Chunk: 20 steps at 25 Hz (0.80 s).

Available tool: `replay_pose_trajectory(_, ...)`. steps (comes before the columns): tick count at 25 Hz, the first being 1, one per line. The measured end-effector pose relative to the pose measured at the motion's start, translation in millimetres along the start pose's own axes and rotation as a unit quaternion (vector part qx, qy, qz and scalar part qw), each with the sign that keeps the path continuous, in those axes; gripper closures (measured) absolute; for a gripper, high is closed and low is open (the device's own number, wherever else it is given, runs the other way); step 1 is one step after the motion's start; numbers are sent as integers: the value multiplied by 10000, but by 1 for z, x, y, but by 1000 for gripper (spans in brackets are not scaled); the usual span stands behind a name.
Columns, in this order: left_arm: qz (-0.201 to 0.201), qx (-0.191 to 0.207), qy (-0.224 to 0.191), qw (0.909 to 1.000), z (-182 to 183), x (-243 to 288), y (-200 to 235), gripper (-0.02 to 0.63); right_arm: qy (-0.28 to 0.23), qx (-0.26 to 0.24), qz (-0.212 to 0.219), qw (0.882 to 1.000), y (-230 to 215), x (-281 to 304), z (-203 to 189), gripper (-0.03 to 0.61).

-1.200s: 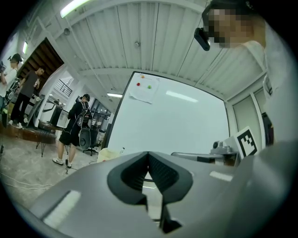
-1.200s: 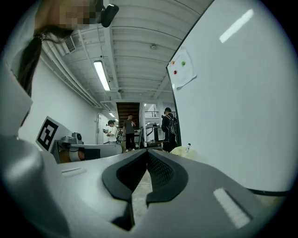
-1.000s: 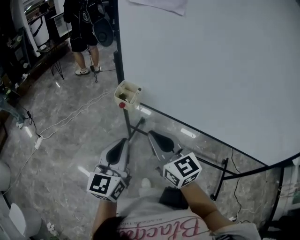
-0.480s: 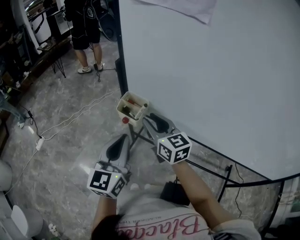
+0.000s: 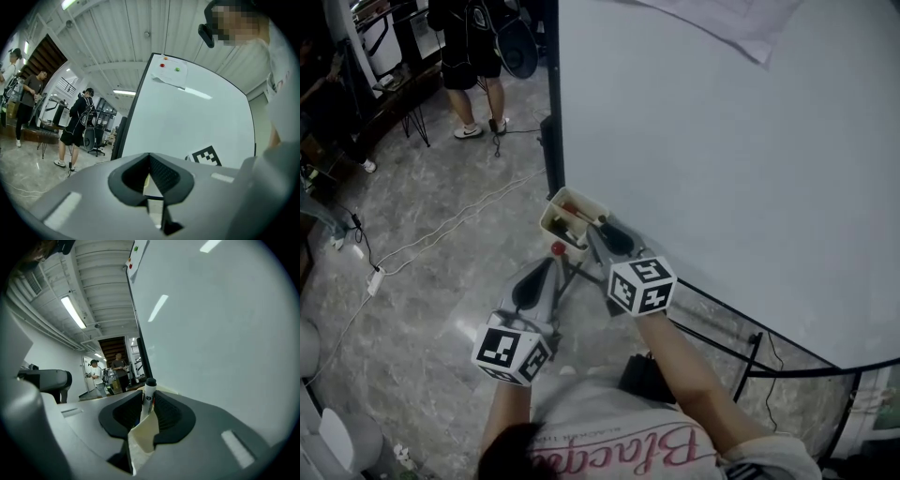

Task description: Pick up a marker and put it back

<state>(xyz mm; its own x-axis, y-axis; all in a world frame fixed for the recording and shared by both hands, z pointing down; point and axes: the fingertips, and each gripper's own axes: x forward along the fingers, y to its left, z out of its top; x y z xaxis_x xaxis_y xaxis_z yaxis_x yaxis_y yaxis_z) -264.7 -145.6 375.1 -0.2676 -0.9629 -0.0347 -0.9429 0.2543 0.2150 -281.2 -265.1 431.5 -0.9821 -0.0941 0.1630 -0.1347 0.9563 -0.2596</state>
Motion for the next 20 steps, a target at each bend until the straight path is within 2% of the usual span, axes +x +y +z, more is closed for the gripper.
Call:
replay_pose_trajectory(8,-136,-14,-17,9999,1,5,2,614,-355,42,149,9992,10,-6,17,511)
replay_pose_trajectory(14,-286,49,-93,9995,11,6,-3,614,-796,-193,185,9965,20,-35,60,511)
replay_pose_trajectory(20,-468,195,-292,9983,34,1,-17,614,-1532,-330,365,9870,42,-87,108,511)
